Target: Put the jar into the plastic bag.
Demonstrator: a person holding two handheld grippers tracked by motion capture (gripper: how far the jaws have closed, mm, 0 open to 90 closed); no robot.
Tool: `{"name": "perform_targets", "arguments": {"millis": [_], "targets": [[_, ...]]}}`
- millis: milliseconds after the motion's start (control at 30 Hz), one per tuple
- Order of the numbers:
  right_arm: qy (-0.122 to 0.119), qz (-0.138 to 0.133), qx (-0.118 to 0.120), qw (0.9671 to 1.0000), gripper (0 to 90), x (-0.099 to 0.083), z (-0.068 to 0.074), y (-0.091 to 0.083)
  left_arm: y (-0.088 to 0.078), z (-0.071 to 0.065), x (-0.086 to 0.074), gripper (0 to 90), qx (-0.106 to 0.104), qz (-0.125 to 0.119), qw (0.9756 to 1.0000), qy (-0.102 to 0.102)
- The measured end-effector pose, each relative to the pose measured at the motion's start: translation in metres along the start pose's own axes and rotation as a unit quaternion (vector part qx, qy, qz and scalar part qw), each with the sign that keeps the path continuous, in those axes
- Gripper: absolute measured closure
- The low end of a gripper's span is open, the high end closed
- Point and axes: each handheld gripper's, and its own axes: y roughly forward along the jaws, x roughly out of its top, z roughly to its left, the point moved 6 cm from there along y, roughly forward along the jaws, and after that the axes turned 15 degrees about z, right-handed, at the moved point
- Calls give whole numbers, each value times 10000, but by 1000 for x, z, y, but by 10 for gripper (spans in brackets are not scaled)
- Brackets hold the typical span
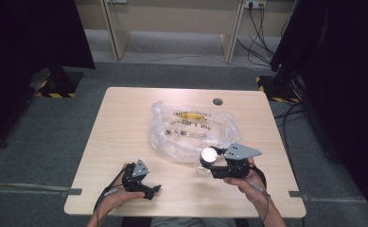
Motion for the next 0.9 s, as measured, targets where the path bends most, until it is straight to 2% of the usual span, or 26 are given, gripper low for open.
{"name": "perform_targets", "arguments": {"millis": [267, 600, 900], "targets": [[-60, 2, 52, 10000, 402, 11, 0, 6, 0, 0, 0, 4, 1, -1, 10000, 0], [-112, -47, 155, 9998, 402, 23, 2, 5, 0, 0, 0, 4, 0, 0, 10000, 0], [-127, -37, 104, 9999, 402, 40, -3, 6, 0, 0, 0, 4, -1, 0, 10000, 0]]}}
